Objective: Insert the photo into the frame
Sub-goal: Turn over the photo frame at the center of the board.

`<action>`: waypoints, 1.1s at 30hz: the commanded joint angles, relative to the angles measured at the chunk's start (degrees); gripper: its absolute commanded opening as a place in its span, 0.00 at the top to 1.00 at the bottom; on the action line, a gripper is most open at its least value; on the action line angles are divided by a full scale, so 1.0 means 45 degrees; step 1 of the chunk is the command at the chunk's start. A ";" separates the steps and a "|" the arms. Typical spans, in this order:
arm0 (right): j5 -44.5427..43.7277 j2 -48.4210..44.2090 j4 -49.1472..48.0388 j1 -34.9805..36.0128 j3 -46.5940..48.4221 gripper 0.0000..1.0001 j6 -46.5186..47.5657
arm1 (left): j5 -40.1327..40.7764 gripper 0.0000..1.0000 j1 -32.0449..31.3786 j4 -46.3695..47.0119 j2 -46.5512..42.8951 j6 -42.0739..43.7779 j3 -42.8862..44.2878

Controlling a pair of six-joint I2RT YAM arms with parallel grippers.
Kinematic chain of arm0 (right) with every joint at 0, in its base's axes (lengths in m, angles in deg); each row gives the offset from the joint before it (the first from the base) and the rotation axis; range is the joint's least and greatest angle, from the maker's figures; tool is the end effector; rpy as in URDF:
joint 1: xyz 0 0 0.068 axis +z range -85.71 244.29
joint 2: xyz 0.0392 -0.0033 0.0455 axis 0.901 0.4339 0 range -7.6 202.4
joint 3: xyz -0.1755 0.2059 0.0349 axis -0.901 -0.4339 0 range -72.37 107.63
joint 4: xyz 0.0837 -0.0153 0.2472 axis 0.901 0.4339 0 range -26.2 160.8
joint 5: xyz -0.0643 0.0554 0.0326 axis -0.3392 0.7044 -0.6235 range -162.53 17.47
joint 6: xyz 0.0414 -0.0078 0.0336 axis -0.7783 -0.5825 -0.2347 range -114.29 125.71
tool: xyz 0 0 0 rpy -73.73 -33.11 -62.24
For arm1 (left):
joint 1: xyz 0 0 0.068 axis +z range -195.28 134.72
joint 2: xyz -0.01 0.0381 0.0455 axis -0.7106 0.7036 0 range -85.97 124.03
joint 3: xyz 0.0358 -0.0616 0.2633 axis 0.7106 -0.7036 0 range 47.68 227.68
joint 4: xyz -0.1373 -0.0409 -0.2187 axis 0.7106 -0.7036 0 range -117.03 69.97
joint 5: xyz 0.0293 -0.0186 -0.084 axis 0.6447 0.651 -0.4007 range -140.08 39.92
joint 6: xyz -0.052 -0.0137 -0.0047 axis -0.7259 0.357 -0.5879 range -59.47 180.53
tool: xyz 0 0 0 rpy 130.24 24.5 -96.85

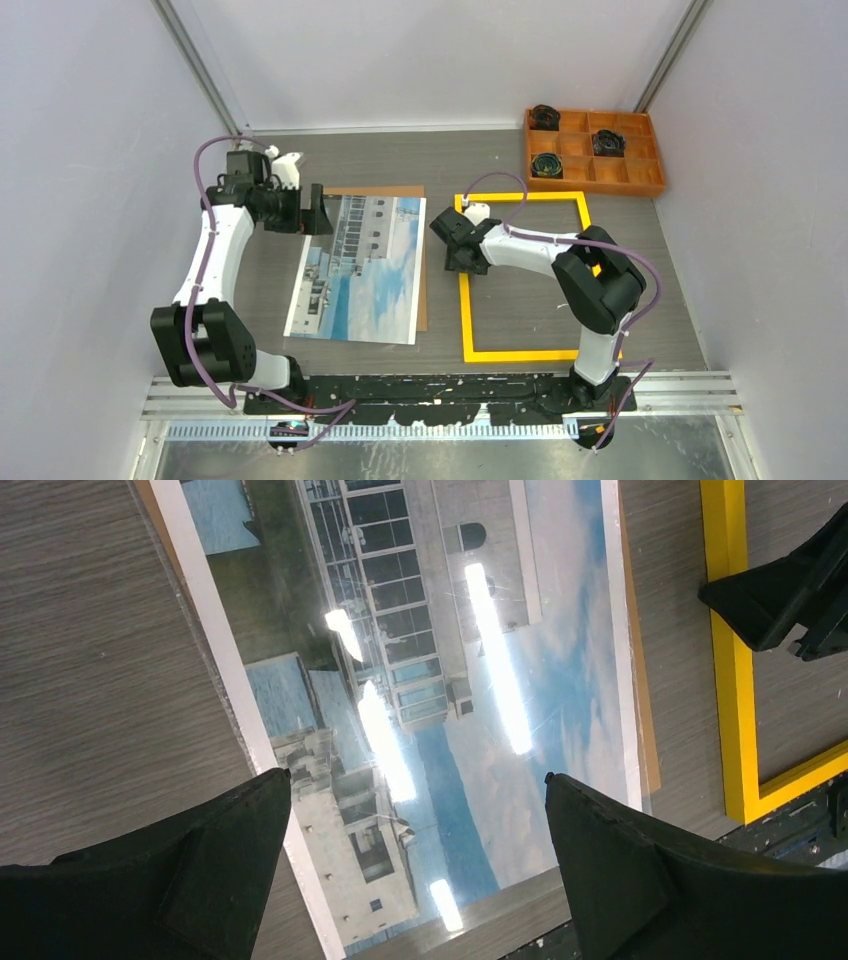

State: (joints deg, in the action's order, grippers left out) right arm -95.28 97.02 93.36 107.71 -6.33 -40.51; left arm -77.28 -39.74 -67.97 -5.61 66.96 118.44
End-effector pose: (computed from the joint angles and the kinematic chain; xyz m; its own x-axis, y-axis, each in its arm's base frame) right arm 0.2676 0.2342 0.1640 -0.8485 0.1136 -0.5168 0.1204 0.9925 0.0205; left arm 0.2842 0.0112 0.3028 -0.8168 0.0209 -0.5765 0.2513 0.9124 -0.3230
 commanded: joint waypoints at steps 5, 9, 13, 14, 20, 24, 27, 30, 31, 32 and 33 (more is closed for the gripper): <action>0.0218 0.0423 -0.0801 0.0209 -0.0564 0.68 -0.0566 | 0.0236 0.00 -0.0635 -0.1459 -0.0063 0.0615 0.0780; 0.0239 0.0015 -0.0512 0.0326 -0.0191 0.84 -0.0637 | 0.0458 0.00 -0.1118 -0.1543 -0.0083 0.0359 0.0671; 0.0654 -0.0875 0.0227 0.0371 0.0777 0.90 -0.0660 | 0.0397 0.00 -0.2005 -0.1323 -0.0156 -0.0078 0.0379; 0.0854 -0.1094 0.0386 0.0371 0.1067 0.90 -0.0661 | 0.0322 0.00 -0.2100 -0.1291 -0.0188 -0.0155 0.0297; 0.2608 -0.2115 0.1098 0.0371 0.2922 0.95 -0.0434 | 0.0253 0.00 -0.2324 -0.1051 -0.0144 -0.0351 0.0061; 0.3817 -0.2634 0.1360 0.0373 0.3932 0.97 -0.0636 | 0.0107 0.00 -0.2326 -0.0946 -0.0151 -0.0455 0.0037; 0.4534 -0.3100 0.1328 0.0371 0.4561 0.97 -0.0968 | -0.0005 0.00 -0.2353 -0.0733 -0.0233 -0.0630 -0.0040; 0.5395 -0.3576 0.1027 0.0314 0.5005 0.97 -0.1537 | -0.0057 0.00 -0.2479 -0.0585 -0.0278 -0.0797 -0.0008; 0.5660 -0.3729 0.0867 0.0271 0.5094 0.97 -0.1728 | -0.0062 0.00 -0.2540 -0.0526 -0.0296 -0.0873 0.0024; 0.5833 -0.3841 0.0714 0.0253 0.5193 0.97 -0.1923 | -0.0048 0.00 -0.2616 -0.0455 -0.0308 -0.0946 0.0040; 0.6040 -0.3948 0.0528 0.0210 0.5269 0.97 -0.2096 | -0.0037 0.00 -0.2686 -0.0400 -0.0331 -0.1016 0.0047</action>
State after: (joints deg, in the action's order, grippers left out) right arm -73.81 83.53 98.95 108.84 13.51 -46.23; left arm -75.84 -50.67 -72.41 -5.61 64.25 118.40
